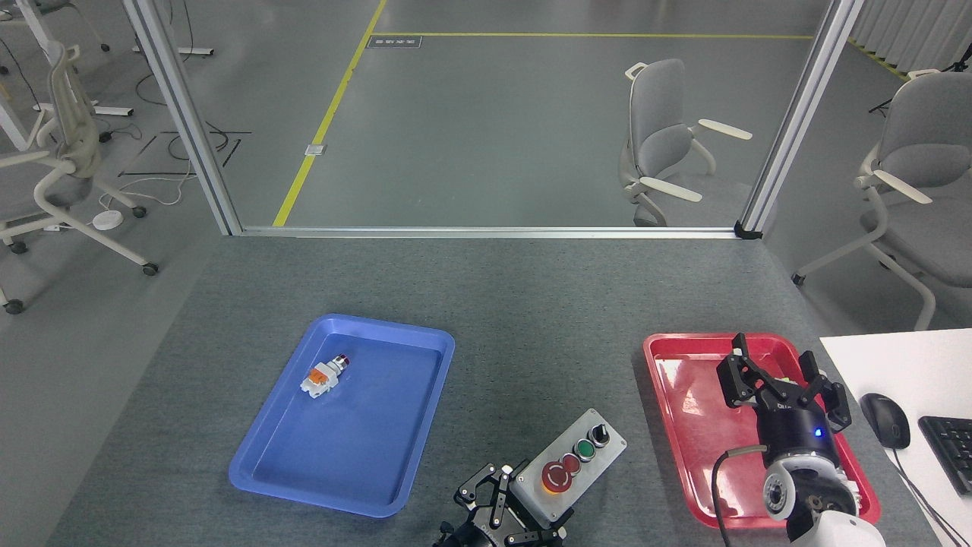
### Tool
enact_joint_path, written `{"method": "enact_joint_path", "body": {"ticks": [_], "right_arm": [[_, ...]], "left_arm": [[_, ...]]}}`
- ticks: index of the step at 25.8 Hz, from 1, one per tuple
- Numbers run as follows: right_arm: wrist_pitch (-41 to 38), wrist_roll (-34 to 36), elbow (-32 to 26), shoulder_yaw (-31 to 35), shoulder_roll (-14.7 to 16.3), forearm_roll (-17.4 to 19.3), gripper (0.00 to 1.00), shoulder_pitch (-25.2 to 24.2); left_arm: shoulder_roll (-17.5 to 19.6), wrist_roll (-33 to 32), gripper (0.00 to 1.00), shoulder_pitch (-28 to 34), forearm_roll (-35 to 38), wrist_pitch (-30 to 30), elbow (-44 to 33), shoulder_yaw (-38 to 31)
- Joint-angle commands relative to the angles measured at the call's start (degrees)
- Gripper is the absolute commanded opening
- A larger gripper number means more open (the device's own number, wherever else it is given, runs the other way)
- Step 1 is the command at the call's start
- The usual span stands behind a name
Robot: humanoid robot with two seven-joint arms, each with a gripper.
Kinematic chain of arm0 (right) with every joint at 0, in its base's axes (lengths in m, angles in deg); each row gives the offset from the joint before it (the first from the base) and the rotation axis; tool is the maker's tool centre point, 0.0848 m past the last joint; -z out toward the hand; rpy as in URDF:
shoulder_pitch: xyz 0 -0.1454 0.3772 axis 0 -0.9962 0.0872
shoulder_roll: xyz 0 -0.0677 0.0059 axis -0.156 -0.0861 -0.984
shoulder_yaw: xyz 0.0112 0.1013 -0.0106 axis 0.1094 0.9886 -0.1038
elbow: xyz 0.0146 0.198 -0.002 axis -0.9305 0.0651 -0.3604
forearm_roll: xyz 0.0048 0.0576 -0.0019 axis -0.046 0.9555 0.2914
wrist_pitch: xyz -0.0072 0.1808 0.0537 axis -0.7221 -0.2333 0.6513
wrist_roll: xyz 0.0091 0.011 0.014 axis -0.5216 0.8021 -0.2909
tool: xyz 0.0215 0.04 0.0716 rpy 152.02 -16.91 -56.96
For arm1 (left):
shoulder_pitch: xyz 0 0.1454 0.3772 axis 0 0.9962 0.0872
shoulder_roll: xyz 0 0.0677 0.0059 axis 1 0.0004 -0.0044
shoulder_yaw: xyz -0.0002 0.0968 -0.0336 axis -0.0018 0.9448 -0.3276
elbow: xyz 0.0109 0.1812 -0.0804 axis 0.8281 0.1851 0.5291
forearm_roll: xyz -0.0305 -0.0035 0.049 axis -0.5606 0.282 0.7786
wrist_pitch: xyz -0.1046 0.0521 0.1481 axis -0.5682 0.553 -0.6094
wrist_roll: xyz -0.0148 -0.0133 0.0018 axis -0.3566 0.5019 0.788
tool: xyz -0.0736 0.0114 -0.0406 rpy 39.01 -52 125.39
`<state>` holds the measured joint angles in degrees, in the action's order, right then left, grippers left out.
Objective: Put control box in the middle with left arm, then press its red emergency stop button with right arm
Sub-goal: 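Lower the control box onto the table between the trays, then open the left gripper and withdraw it from the control box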
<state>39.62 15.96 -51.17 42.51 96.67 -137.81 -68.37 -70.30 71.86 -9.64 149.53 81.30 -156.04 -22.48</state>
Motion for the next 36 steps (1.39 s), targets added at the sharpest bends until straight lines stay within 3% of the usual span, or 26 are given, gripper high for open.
{"method": "enact_joint_path", "body": {"ticks": [1,10,11,13,14,18,25,29,32,33,36], "right_arm": [[-1.77,0.2,0.0,0.02,0.07,0.0,0.98,0.0],[-2.04,0.2,0.0,0.11,0.07,0.0,0.98,0.0],[-2.04,0.2,0.0,0.11,0.07,0.0,0.98,0.0],[-2.04,0.2,0.0,0.11,0.07,0.0,0.98,0.0],[-1.95,0.2,0.0,0.11,0.07,0.0,0.98,0.0],[-2.04,0.29,0.09,0.2,0.24,0.09,0.98,0.0],[-3.79,0.29,0.18,0.2,0.6,0.09,0.98,0.09],[-4.23,0.29,0.18,0.29,0.86,0.0,0.98,0.09],[-8.89,0.29,1.05,0.29,1.56,-0.62,0.96,0.18],[-12.23,0.29,1.76,0.28,2.09,-0.7,0.91,0.35],[-27.87,0.2,3.69,0.46,4.99,-0.35,0.55,1.5]], "left_arm": [[-2.34,-0.08,0.0,-3.1,-0.02,0.05,5.48,0.03],[-3.22,-0.52,0.0,-4.77,-0.11,-1.09,8.3,0.56],[-3.22,-0.87,0.13,-4.85,-0.11,-1.8,8.3,0.56],[-3.22,-1.4,0.54,-5.12,-0.11,-4.35,8.03,0.64],[-3.22,-1.4,0.66,-5.21,-0.11,-5.49,7.68,0.64],[-3.13,-1.57,0.94,-5.21,-0.82,-7.51,6.36,0.47],[-1.73,-1.31,0.98,0.33,-0.99,-6.98,-2.51,0.03],[5.57,-0.69,0.98,6.75,-1.52,-6.9,-12.27,-0.32],[10.14,-0.52,0.99,10.09,-7.23,-7.07,-17.72,-1.55],[11.89,-0.52,0.99,10.79,-10.04,-6.9,-19.39,-2.87],[16.03,-0.52,0.99,11.93,-18.48,-6.37,-22.99,-7.35]]}}
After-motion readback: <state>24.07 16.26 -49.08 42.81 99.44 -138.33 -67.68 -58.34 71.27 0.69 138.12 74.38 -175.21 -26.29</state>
